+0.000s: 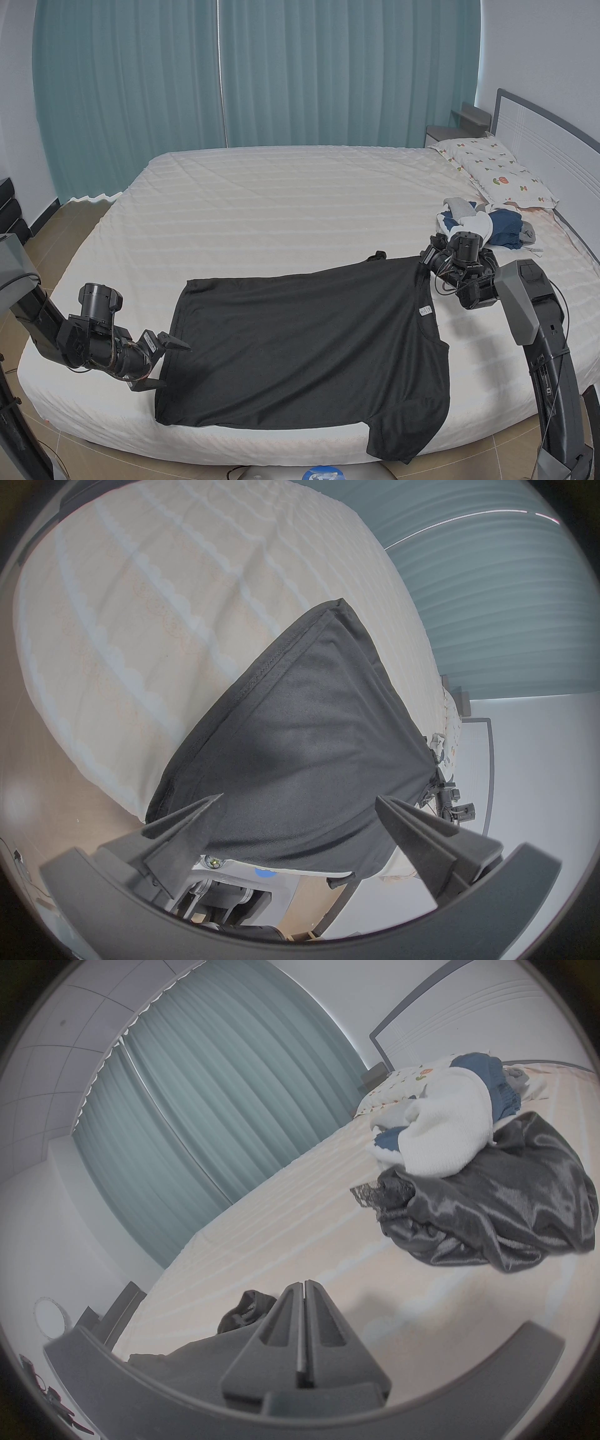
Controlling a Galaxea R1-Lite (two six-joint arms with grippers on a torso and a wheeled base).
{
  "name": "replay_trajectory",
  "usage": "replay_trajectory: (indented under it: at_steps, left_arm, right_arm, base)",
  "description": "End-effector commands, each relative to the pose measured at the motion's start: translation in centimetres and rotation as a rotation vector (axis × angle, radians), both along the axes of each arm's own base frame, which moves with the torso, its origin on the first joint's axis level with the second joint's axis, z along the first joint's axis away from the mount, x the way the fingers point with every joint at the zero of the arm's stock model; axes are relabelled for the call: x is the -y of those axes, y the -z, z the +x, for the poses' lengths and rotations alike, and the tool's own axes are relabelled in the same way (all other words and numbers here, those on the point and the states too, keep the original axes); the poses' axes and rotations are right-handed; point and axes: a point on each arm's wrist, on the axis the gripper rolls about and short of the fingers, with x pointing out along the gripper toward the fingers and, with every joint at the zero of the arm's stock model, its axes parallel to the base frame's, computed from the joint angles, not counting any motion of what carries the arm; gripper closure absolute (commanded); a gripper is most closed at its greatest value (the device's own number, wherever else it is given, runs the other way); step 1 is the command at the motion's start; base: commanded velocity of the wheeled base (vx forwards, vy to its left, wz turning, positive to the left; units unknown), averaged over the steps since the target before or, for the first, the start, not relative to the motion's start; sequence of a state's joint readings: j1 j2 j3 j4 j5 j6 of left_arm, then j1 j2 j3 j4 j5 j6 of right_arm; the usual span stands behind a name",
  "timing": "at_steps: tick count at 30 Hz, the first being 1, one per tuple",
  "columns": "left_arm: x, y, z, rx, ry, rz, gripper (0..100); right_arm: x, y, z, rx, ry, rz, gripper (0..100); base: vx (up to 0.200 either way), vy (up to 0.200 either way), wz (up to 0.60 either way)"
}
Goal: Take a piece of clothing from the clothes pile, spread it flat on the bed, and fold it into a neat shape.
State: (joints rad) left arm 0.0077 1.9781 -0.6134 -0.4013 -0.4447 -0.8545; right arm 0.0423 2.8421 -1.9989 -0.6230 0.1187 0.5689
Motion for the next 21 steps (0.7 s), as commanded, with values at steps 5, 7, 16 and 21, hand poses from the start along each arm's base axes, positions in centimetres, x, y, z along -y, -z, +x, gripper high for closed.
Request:
replay_trajectory:
  at_steps: [5, 7, 16, 21]
  left_arm:
    - [0.0, 0.0, 0.0, 0.000, 0.000, 0.000, 0]
    - [0.0, 0.0, 0.0, 0.000, -0.001, 0.001, 0]
    - [0.0, 0.0, -0.1, -0.001, 0.000, 0.002, 0]
    - [0.0, 0.1, -0.2, -0.004, 0.000, 0.002, 0]
  right_arm:
    - [-0.6, 1.9, -0.1, -0.037, -0.014, -0.014, 0]
    - [-0.6, 1.5, -0.2, -0.037, -0.014, -0.014, 0]
    - [0.7, -1.3, -5.7, -0.150, 0.005, -0.002, 0]
    - [0.9, -1.6, -11.5, -0.209, 0.012, 0.028, 0]
  base:
    - [0.000, 0.000, 0.00]
    - [0.000, 0.000, 0.00]
    - [0.000, 0.000, 0.00]
    - [0.000, 0.000, 0.00]
